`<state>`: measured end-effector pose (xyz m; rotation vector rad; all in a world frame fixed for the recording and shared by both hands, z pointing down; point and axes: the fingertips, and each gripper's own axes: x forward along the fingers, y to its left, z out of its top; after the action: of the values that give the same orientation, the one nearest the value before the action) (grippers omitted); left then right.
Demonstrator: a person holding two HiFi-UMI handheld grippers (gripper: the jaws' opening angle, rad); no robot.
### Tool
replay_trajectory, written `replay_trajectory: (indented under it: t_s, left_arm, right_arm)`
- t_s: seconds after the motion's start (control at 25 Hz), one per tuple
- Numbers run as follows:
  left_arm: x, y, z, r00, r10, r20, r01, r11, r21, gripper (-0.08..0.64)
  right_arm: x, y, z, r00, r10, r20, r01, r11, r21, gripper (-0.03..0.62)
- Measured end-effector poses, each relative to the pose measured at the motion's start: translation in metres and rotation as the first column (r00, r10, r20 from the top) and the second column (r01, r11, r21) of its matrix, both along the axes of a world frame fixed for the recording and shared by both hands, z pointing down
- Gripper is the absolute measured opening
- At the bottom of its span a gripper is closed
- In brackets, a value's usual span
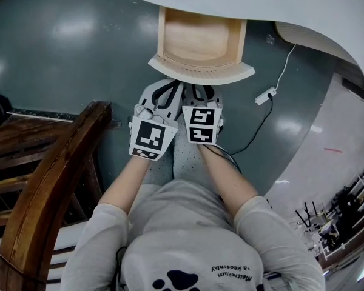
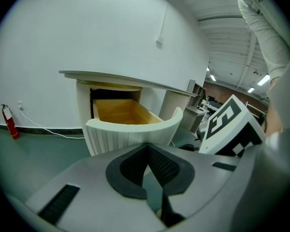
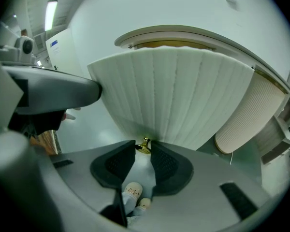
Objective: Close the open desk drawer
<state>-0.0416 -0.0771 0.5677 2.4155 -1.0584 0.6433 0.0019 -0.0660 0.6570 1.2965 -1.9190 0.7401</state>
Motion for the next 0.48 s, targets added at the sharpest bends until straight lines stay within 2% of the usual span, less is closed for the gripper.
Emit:
replay_trajectory:
  t_s: [0.48]
  left_arm:
    - [0.001,-0.031,-0.002,1.0,-0.015,-0.013,0.015,1.0,-0.002,0.009]
  right_arm:
    - [0.001,-0.03,-0.002,1.0,-0.001,-0.002,0.001,1.0,0.016,0.109]
